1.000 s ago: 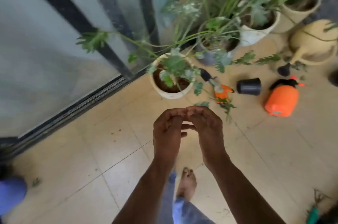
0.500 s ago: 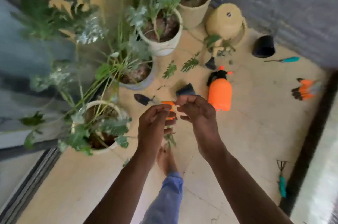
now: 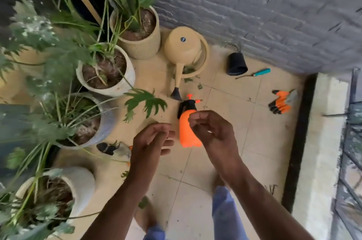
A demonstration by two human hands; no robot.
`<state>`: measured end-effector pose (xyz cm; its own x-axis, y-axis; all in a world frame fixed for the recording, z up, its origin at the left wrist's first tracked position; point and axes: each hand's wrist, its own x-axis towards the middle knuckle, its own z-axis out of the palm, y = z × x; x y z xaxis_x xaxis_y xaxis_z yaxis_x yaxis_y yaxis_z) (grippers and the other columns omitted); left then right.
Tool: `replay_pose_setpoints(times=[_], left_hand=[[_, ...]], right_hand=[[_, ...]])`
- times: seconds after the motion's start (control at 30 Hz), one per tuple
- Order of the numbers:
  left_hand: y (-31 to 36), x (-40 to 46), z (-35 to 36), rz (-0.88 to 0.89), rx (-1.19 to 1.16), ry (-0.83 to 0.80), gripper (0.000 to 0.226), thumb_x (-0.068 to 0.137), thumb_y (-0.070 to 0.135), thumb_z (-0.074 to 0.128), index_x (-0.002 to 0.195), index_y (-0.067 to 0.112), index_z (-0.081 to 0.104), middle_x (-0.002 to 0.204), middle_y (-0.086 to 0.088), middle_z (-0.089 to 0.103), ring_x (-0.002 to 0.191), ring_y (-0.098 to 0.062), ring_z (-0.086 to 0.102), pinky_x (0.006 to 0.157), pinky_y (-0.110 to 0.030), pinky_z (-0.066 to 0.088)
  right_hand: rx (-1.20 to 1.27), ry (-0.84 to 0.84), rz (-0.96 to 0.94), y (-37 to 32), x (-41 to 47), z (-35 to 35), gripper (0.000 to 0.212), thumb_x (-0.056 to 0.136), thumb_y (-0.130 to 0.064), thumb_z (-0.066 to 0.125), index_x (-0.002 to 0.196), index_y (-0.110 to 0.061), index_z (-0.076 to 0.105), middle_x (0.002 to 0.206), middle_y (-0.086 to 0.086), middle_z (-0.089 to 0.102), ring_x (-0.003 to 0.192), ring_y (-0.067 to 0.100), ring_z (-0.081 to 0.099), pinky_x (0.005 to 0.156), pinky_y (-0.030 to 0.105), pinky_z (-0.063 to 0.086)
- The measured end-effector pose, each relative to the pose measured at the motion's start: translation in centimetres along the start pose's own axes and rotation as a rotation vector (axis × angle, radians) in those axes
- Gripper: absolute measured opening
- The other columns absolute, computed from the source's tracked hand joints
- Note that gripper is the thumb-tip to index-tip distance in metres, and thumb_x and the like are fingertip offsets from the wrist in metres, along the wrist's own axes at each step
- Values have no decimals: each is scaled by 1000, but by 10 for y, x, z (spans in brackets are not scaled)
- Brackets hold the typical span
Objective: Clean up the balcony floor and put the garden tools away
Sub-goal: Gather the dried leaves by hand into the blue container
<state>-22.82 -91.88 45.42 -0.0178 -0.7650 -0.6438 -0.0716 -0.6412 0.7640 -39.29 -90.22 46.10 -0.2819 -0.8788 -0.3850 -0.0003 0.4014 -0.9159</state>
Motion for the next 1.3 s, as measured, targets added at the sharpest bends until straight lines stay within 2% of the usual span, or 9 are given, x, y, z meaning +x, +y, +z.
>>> replay_pose_setpoints(times=[0.13, 0.4, 0.5, 0.63, 0.8, 1.03, 1.17, 1.23, 1.3], left_hand=[[22, 20, 72, -27, -56, 84, 16, 103, 11, 56, 106, 9, 71, 98, -10, 78, 85, -24, 73, 76, -38, 58], [59, 74, 176, -101, -231, 107, 7, 95, 15, 66, 100, 18, 70, 94, -5, 76, 76, -15, 73, 72, -34, 56], [56, 99, 192, -113, -268, 158, 8, 95, 16, 66, 99, 18, 72, 91, -2, 78, 79, -19, 73, 76, -38, 56], [52, 135, 206, -175, -296, 203, 21, 104, 8, 52, 99, 17, 70, 92, -2, 77, 85, -21, 73, 73, -30, 57], [51, 179, 217, -234, -332, 252, 19, 103, 7, 53, 101, 14, 71, 91, -3, 78, 82, -18, 76, 69, -28, 56], [33, 247, 240, -325, -362, 307, 20, 104, 8, 54, 100, 17, 71, 95, -10, 77, 78, -25, 71, 70, -31, 55], [0, 290, 259, -430, -411, 291, 23, 107, 14, 48, 117, 11, 68, 111, -15, 75, 88, -24, 70, 77, -34, 56], [-17, 316, 264, -504, -504, 269, 29, 109, 17, 44, 128, 8, 64, 118, -14, 71, 90, -24, 69, 82, -35, 56], [-33, 343, 264, -566, -627, 251, 36, 111, 22, 39, 136, 7, 59, 129, -14, 68, 101, -27, 68, 89, -37, 54]], right_hand=[[3, -60, 8, -13, 51, -57, 15, 94, -4, 68, 100, -16, 74, 97, -4, 76, 91, 13, 71, 79, 23, 55], [-131, -208, -33, -28, 149, -139, 15, 93, 2, 68, 100, -10, 73, 94, -1, 77, 86, 10, 71, 79, 25, 56], [-174, -256, -40, -24, 184, -146, 17, 92, -1, 69, 96, -17, 73, 94, -3, 77, 88, 13, 71, 81, 31, 57], [-281, -346, -30, -18, 228, -147, 21, 90, -1, 70, 92, -22, 73, 91, -10, 77, 85, 6, 71, 78, 19, 53], [-417, -429, -10, -10, 289, -145, 16, 90, -9, 70, 97, -23, 75, 95, -12, 77, 92, 5, 70, 82, 18, 54], [-514, -491, 114, 36, 386, -133, 17, 89, -10, 71, 88, -27, 73, 87, -19, 75, 90, 1, 69, 83, 25, 54], [-615, -497, 316, 92, 434, -128, 5, 83, -23, 69, 86, -25, 72, 91, -2, 76, 93, 24, 72, 86, 43, 58], [-585, -451, 481, 123, 460, -125, 18, 84, -24, 66, 96, -13, 74, 94, 15, 75, 87, 38, 70, 78, 46, 58], [-493, -416, 697, 147, 485, -117, 29, 96, -16, 61, 114, 6, 66, 110, 32, 68, 91, 45, 67, 85, 50, 59]])
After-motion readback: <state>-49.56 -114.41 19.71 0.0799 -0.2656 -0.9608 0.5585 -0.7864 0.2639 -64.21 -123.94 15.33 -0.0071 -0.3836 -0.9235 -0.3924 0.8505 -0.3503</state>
